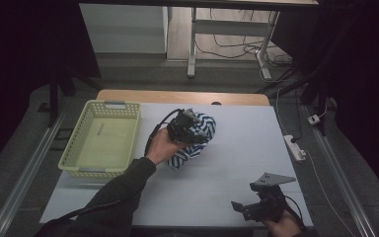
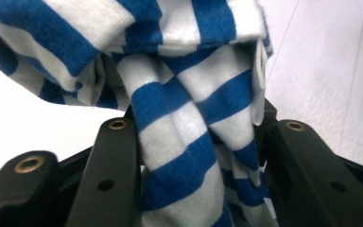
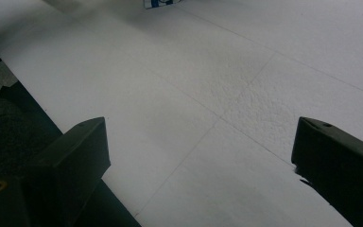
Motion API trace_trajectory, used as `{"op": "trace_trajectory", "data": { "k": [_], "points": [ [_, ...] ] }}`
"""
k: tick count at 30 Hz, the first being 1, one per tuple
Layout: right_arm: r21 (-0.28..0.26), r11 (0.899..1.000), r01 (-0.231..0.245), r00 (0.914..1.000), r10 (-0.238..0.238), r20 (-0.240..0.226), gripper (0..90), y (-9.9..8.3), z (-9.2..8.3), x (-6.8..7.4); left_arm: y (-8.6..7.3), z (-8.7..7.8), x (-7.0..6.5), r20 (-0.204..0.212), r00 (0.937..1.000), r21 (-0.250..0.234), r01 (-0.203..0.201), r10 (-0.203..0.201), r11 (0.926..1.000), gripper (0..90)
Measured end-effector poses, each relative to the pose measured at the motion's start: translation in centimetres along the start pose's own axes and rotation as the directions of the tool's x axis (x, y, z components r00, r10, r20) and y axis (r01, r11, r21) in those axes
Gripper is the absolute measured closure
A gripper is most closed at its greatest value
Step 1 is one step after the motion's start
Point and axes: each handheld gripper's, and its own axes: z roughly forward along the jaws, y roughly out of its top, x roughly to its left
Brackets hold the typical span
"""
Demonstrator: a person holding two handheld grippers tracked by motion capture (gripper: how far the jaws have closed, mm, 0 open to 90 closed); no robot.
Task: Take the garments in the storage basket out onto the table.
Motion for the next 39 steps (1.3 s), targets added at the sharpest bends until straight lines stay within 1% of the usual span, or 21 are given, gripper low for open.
{"op": "trace_trajectory", "data": {
  "k": [3, 4, 7, 11, 16, 19, 21, 22, 23, 25, 27, 29, 33, 35, 39],
  "points": [
    [0.0, 1.0, 0.002, 1.0, -0.002, -0.002, 4.8, 0.0, 0.0, 0.0, -0.5, 0.8, 0.0, -0.004, 1.0, 0.026, 0.003, -0.003, 0.9997, 59.3],
    [0.0, 1.0, 0.003, 1.0, -0.003, -0.002, 4.8, 0.0, 0.0, 0.0, -0.6, 1.1, 0.1, 0.001, 1.0, 0.032, 0.006, -0.006, 0.9995, 59.0],
    [0.002, 1.0, 0.004, 1.0, -0.004, -0.003, 4.8, 0.0, 0.0, 0.0, -0.9, 1.9, 0.1, 0.013, 0.9996, 0.051, 0.026, -0.027, 0.9983, 58.2],
    [0.003, 1.0, 0.006, 1.0, -0.006, 0.001, 4.8, 0.0, 0.0, 0.1, -1.3, 2.9, -0.1, 0.007, 0.9997, 0.086, 0.022, -0.022, 0.9961, 56.1],
    [0.005, 1.0, 0.009, 1.0, -0.009, 0.001, 4.9, 0.0, 0.0, 0.1, -1.8, 4.0, -0.2, -0.003, 0.9995, 0.136, 0.03, -0.03, 0.9903, 53.0],
    [0.005, 1.0, 0.011, 0.9999, -0.011, 0.001, 4.9, 0.0, 0.1, 0.1, -2.2, 4.7, 0.1, -0.009, 0.999, 0.167, 0.044, -0.043, 0.9849, 50.4],
    [0.006, 1.0, 0.011, 0.9999, -0.011, 0.001, 4.9, 0.0, 0.1, 0.1, -2.5, 5.2, 0.2, -0.022, 0.9985, 0.185, 0.053, -0.05, 0.9812, 48.3],
    [0.007, 1.0, 0.011, 0.9999, -0.011, 0.001, 4.9, 0.0, 0.1, 0.1, -2.7, 5.3, 0.3, -0.026, 0.9982, 0.188, 0.058, -0.054, 0.9804, 47.5],
    [0.007, 1.0, 0.011, 0.9999, -0.011, 0.001, 4.9, 0.0, 0.1, 0.1, -2.8, 5.4, 0.4, -0.025, 0.9975, 0.187, 0.07, -0.066, 0.9798, 46.7],
    [0.008, 1.0, 0.012, 0.9999, -0.012, 0.0, 4.9, 0.0, 0.1, 0.1, -3.1, 5.5, 0.8, -0.007, 0.9951, 0.178, 0.098, -0.099, 0.979, 45.2],
    [0.009, 1.0, 0.012, 0.9999, -0.012, 0.0, 4.9, 0.0, 0.1, 0.1, -3.2, 5.6, 1.1, 0.0, 0.9931, 0.176, 0.115, -0.117, 0.9776, 43.0],
    [0.01, 1.0, 0.013, 0.9999, -0.013, -0.001, 5.0, 0.0, 0.1, 0.2, -3.2, 5.6, 1.1, -0.001, 0.9927, 0.178, 0.119, -0.121, 0.9769, 40.6],
    [0.015, 1.0, 0.019, 0.9998, -0.019, 0.001, 5.0, 0.0, 0.1, 0.1, -3.2, 5.7, 1.1, -0.014, 0.9929, 0.173, 0.119, -0.118, 0.9777, 34.8],
    [0.016, 1.0, 0.02, 0.9998, -0.02, 0.001, 5.0, 0.0, 0.1, 0.2, -3.3, 5.6, 1.1, -0.008, 0.9941, 0.169, 0.108, -0.108, 0.9797, 30.3],
    [0.016, 1.0, 0.019, 0.9998, -0.019, 0.0, 5.0, 0.0, 0.1, 0.2, -3.3, 5.4, 1.3, -0.002, 0.9945, 0.158, 0.104, -0.105, 0.982, 23.0]
  ]
}}
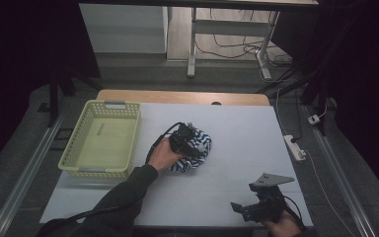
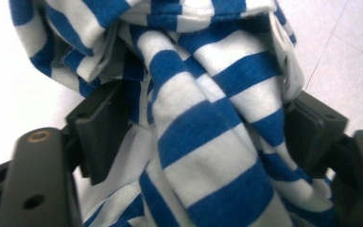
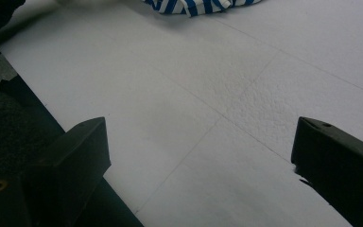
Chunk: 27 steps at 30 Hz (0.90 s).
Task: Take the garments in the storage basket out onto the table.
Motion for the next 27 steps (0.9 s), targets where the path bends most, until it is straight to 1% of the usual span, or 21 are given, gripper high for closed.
{"op": "trace_trajectory", "data": {
  "k": [7, 13, 19, 25, 27],
  "points": [
    [0.002, 1.0, 0.002, 1.0, -0.002, -0.001, 5.1, 0.0, 0.0, 0.0, 0.3, -0.8, -0.1, -0.013, 0.9998, -0.019, -0.014, 0.014, 0.9997, 13.2],
    [0.005, 1.0, 0.003, 1.0, -0.003, -0.002, 5.1, 0.0, 0.1, 0.0, 0.6, -1.4, -0.6, -0.008, 0.9994, -0.041, -0.035, 0.035, 0.9985, 8.7],
    [0.008, 1.0, 0.006, 1.0, -0.006, -0.001, 5.1, 0.0, 0.1, 0.1, 1.0, -2.2, -1.4, -0.026, 0.9975, -0.049, -0.067, 0.066, 0.9965, 4.4],
    [0.016, 1.0, 0.014, 0.9999, -0.014, 0.001, 5.1, 0.1, 0.2, 0.1, 1.2, -3.0, -1.7, -0.029, 0.9967, -0.062, -0.077, 0.076, 0.9951, 1.5],
    [0.022, 1.0, 0.017, 0.9998, -0.017, 0.002, 5.1, 0.1, 0.2, 0.2, 1.2, -3.3, -1.7, -0.021, 0.997, -0.068, -0.076, 0.074, 0.9948, 0.6]
  ]
}}
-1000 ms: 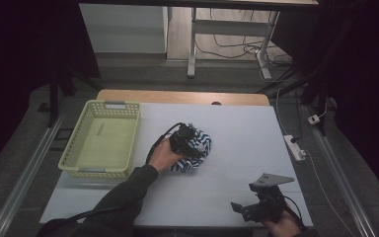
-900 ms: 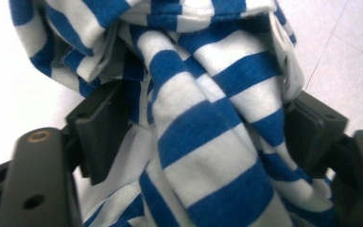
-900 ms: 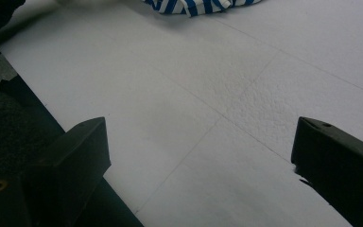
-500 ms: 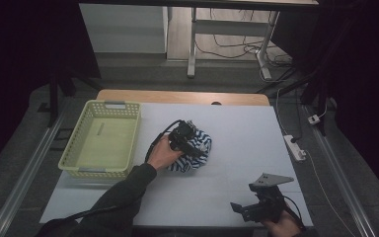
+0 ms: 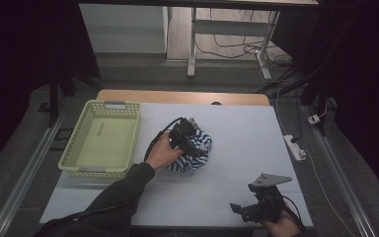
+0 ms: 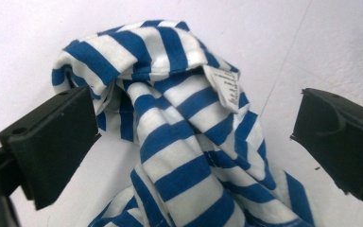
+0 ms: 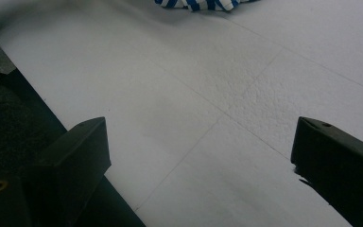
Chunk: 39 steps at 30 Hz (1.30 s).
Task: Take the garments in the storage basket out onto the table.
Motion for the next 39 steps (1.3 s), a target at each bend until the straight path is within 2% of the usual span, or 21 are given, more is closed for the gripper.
{"op": "trace_trajectory", "data": {
  "k": [9, 13, 18, 31, 39],
  "points": [
    [-0.001, 1.0, -0.003, 1.0, 0.003, 0.002, 5.1, 0.0, 0.0, 0.0, -0.5, -1.5, 0.3, 0.053, 0.9986, -0.043, -0.002, 0.004, 0.9991, 0.0],
    [-0.005, 1.0, -0.006, 1.0, 0.006, -0.001, 4.5, 0.0, 0.0, 0.0, -0.8, -2.1, 0.1, 0.072, 0.9974, -0.086, 0.006, 0.0, 0.9963, 0.0],
    [-0.007, 1.0, -0.009, 1.0, 0.009, -0.001, 3.9, 0.0, -0.1, -0.1, -1.3, -2.7, 0.2, 0.096, 0.9954, -0.091, 0.013, -0.005, 0.9957, 0.0],
    [-0.015, 1.0, -0.017, 0.9998, 0.017, 0.002, 2.8, 0.0, -0.1, -0.1, -2.3, -3.9, -0.8, 0.124, 0.9922, -0.128, 0.004, 0.013, 0.9917, 0.0],
    [-0.017, 1.0, -0.011, 0.9999, 0.011, -0.001, 2.7, 0.0, -0.1, -0.1, -3.1, -4.4, -1.1, 0.141, 0.99, -0.155, 0.02, 0.002, 0.9877, 0.0]
  ]
}}
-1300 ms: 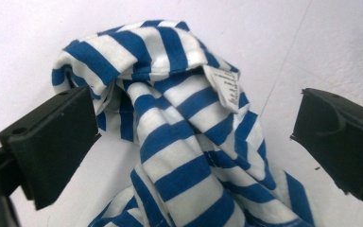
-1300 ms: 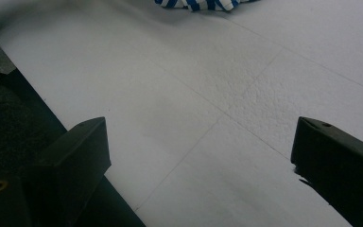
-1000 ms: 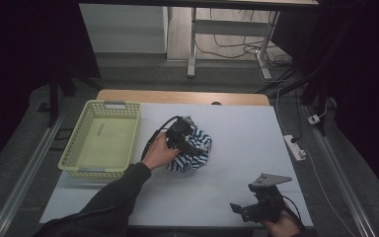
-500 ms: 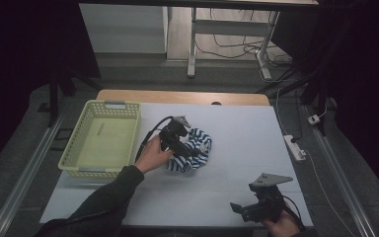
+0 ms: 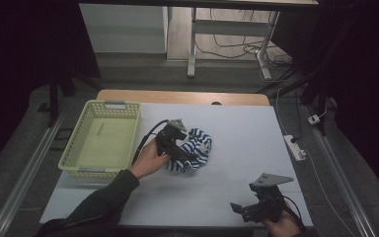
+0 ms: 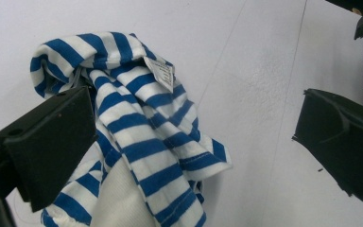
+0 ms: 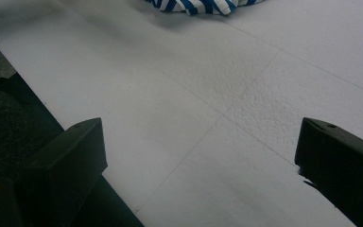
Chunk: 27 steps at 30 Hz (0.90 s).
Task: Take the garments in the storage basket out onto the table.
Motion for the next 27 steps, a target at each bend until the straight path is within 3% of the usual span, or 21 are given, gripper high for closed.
{"op": "trace_trajectory", "data": {
  "k": [10, 27],
  "points": [
    [0.0, 1.0, 0.004, 1.0, -0.004, 0.002, 2.6, 0.0, 0.0, 0.0, -0.6, -0.8, -0.5, 0.023, 0.9995, -0.026, 0.022, -0.021, 0.9994, 0.0],
    [-0.001, 1.0, 0.004, 1.0, -0.004, -0.004, 2.1, 0.0, 0.0, 0.0, -1.9, -2.2, -1.1, 0.049, 0.9979, -0.02, 0.044, -0.043, 0.9988, 0.6]
  ]
}}
